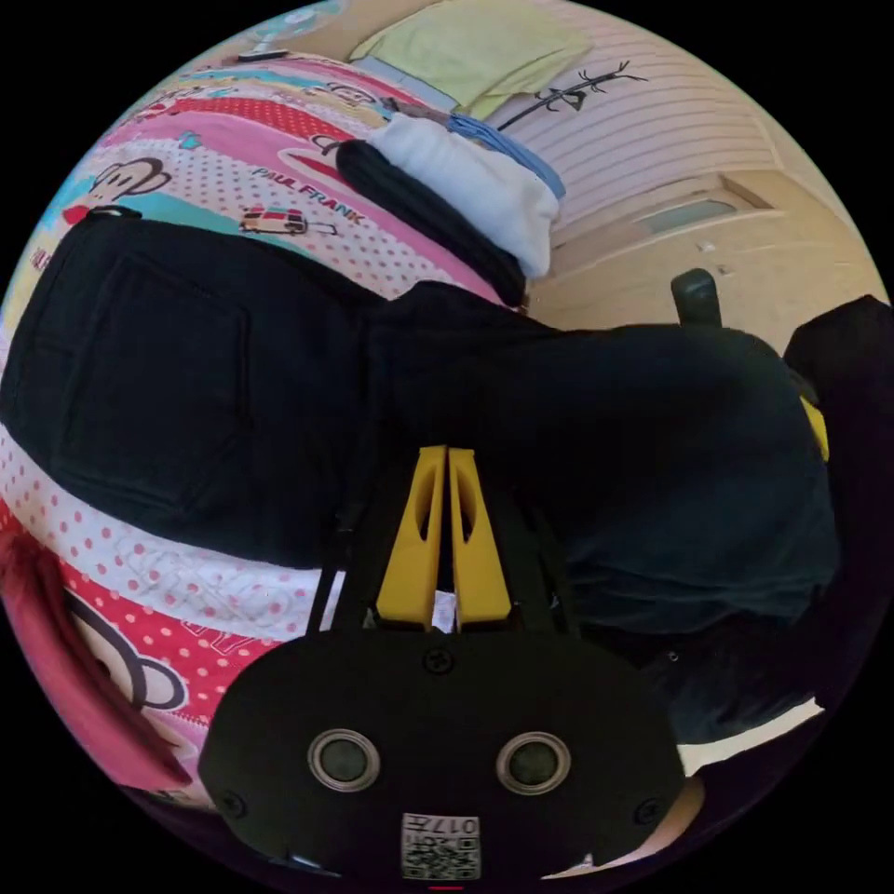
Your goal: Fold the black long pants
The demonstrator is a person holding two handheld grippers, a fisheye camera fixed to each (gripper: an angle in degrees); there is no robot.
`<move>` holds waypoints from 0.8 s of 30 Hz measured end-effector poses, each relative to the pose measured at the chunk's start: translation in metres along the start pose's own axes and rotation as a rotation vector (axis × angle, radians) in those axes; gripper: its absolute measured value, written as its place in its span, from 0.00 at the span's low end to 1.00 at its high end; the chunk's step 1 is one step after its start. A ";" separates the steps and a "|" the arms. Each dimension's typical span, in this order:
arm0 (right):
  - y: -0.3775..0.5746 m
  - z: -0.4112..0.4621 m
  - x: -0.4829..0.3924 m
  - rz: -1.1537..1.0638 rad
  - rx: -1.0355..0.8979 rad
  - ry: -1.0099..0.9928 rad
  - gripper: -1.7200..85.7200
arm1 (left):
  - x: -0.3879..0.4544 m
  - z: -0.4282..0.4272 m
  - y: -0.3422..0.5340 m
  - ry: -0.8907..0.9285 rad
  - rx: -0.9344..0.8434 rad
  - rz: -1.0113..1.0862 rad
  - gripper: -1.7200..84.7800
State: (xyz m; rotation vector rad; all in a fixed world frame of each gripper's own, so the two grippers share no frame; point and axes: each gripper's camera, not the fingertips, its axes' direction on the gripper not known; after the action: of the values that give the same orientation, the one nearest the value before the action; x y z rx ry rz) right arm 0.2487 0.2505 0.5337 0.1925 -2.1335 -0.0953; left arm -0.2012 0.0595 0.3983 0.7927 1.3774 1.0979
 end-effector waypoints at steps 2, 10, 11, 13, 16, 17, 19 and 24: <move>-0.008 0.003 -0.014 -0.011 -0.035 -0.005 0.12 | 0.017 0.026 0.004 0.148 -0.044 0.026 0.01; -0.118 -0.020 0.063 0.037 -0.033 0.312 0.17 | -0.078 0.032 0.117 0.482 0.467 -0.626 0.02; -0.125 -0.027 0.066 0.077 0.004 0.388 0.18 | -0.087 0.020 0.143 0.489 0.560 -0.701 0.02; -0.125 -0.031 0.047 0.024 0.040 0.376 0.19 | -0.088 0.001 0.173 0.469 0.684 -0.763 0.05; -0.104 -0.038 0.008 -0.044 0.089 0.538 0.23 | -0.079 -0.030 0.188 0.422 0.834 -0.752 0.15; -0.092 -0.043 0.002 -0.040 0.102 0.697 0.25 | -0.077 -0.038 0.184 0.399 0.867 -0.738 0.19; -0.075 -0.047 0.009 0.009 0.080 0.901 0.29 | -0.076 -0.041 0.171 0.341 0.871 -0.733 0.23; -0.031 -0.032 0.087 0.239 -0.133 0.846 0.34 | -0.072 0.026 0.099 0.407 0.659 -0.749 0.27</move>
State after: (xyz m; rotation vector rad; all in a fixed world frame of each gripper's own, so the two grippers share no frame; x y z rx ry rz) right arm 0.2327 0.2053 0.6194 -0.0960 -1.2869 -0.0088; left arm -0.1803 0.0301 0.5178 0.4191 2.1925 0.1991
